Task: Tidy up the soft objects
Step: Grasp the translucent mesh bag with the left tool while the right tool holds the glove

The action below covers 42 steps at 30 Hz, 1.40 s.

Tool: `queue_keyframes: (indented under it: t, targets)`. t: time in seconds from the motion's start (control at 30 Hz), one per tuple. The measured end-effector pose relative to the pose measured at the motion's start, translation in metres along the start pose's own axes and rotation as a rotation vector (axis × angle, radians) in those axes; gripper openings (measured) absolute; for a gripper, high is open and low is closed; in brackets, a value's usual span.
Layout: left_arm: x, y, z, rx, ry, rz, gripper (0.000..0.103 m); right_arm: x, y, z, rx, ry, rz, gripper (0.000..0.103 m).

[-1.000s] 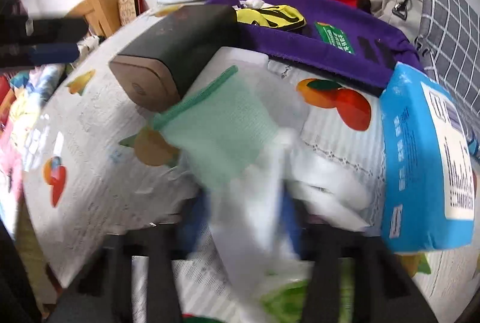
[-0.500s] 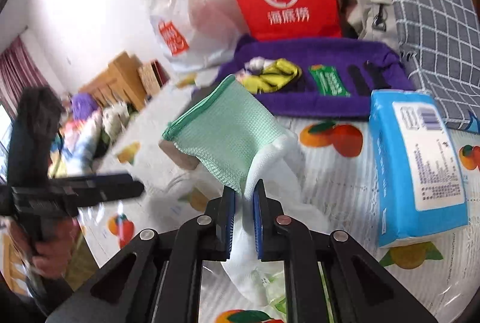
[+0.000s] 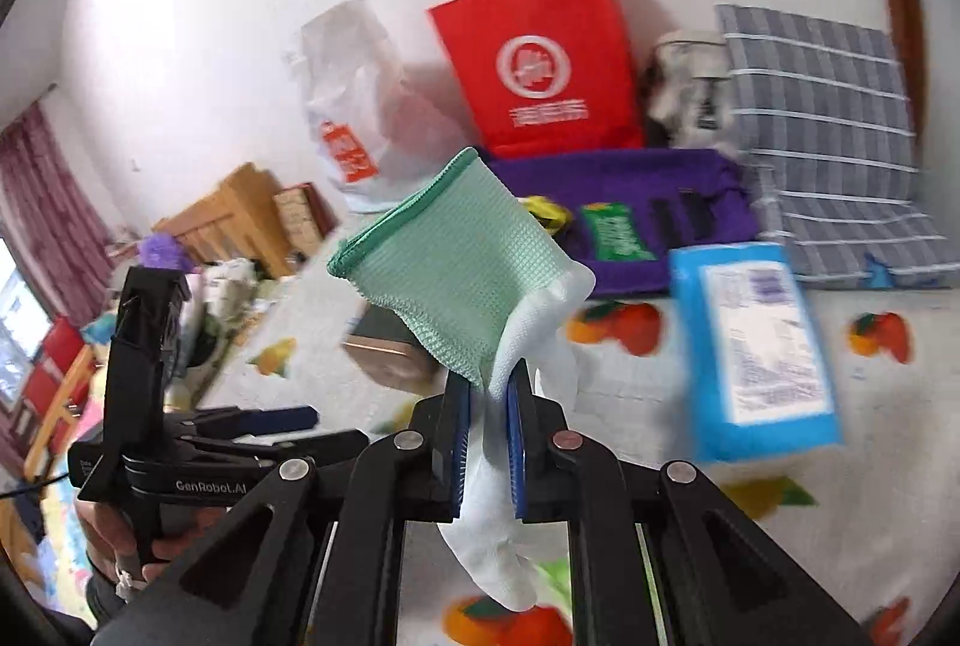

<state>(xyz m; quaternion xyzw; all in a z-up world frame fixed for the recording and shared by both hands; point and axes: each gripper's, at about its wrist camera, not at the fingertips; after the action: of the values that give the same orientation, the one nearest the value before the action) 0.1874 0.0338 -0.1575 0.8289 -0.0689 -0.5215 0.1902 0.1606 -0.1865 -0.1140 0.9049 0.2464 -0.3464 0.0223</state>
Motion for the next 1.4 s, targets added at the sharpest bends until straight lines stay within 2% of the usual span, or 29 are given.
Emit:
queue_keyframes:
  t: [0.13, 0.23, 0.3, 0.6, 0.77, 0.87, 0.93, 0.97, 1.03, 1.07, 1.13, 1.3, 1.4]
  targets:
    - [0.016, 0.022, 0.002, 0.066, 0.021, -0.046, 0.082, -0.018, 0.022, 0.019, 0.019, -0.049, 0.140, 0.012]
    - [0.032, 0.038, 0.003, 0.110, 0.009, -0.084, 0.082, -0.029, 0.037, 0.037, 0.004, -0.102, 0.250, 0.012]
    - [0.041, 0.045, 0.003, 0.130, 0.008, -0.113, 0.082, -0.033, 0.046, 0.052, 0.010, -0.137, 0.284, 0.012]
    - [0.079, 0.062, 0.005, 0.161, -0.017, -0.269, 0.082, -0.021, 0.081, 0.108, 0.097, -0.252, 0.291, 0.012]
    - [0.085, 0.064, 0.008, 0.169, -0.011, -0.271, 0.080, -0.009, 0.086, 0.118, 0.119, -0.271, 0.255, 0.012]
    - [0.086, 0.064, 0.008, 0.164, -0.001, -0.267, 0.070, -0.004, 0.087, 0.118, 0.109, -0.272, 0.248, 0.012]
    - [0.085, 0.064, 0.007, 0.163, 0.006, -0.266, 0.054, -0.002, 0.086, 0.118, 0.106, -0.269, 0.245, 0.011]
    - [0.085, 0.065, 0.005, 0.162, 0.008, -0.267, 0.050, -0.001, 0.087, 0.119, 0.107, -0.268, 0.242, 0.012]
    - [0.083, 0.064, 0.005, 0.164, 0.006, -0.261, 0.031, 0.000, 0.087, 0.119, 0.107, -0.267, 0.237, 0.012]
    - [0.082, 0.064, 0.005, 0.164, 0.003, -0.256, 0.027, 0.001, 0.087, 0.119, 0.106, -0.266, 0.236, 0.012]
    - [0.079, 0.061, 0.006, 0.154, -0.004, -0.239, 0.012, 0.002, 0.088, 0.120, 0.105, -0.266, 0.233, 0.012]
    - [0.068, 0.047, 0.012, 0.093, -0.039, -0.156, 0.010, 0.003, 0.086, 0.121, 0.105, -0.259, 0.240, 0.012]
    - [0.058, 0.038, 0.019, 0.073, -0.044, -0.134, 0.010, 0.001, 0.087, 0.121, 0.133, -0.246, 0.234, 0.012]
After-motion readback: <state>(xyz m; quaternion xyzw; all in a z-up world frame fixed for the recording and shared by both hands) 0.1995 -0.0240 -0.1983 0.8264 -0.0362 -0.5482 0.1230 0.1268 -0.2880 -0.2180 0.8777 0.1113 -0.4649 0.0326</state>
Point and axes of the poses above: each gripper's, at about its wrist camera, not at the fingertips, and x roughly the way its jaws point, y to its right, z to its underside, and after that the axes turned 13 degrees about -x, right-handed
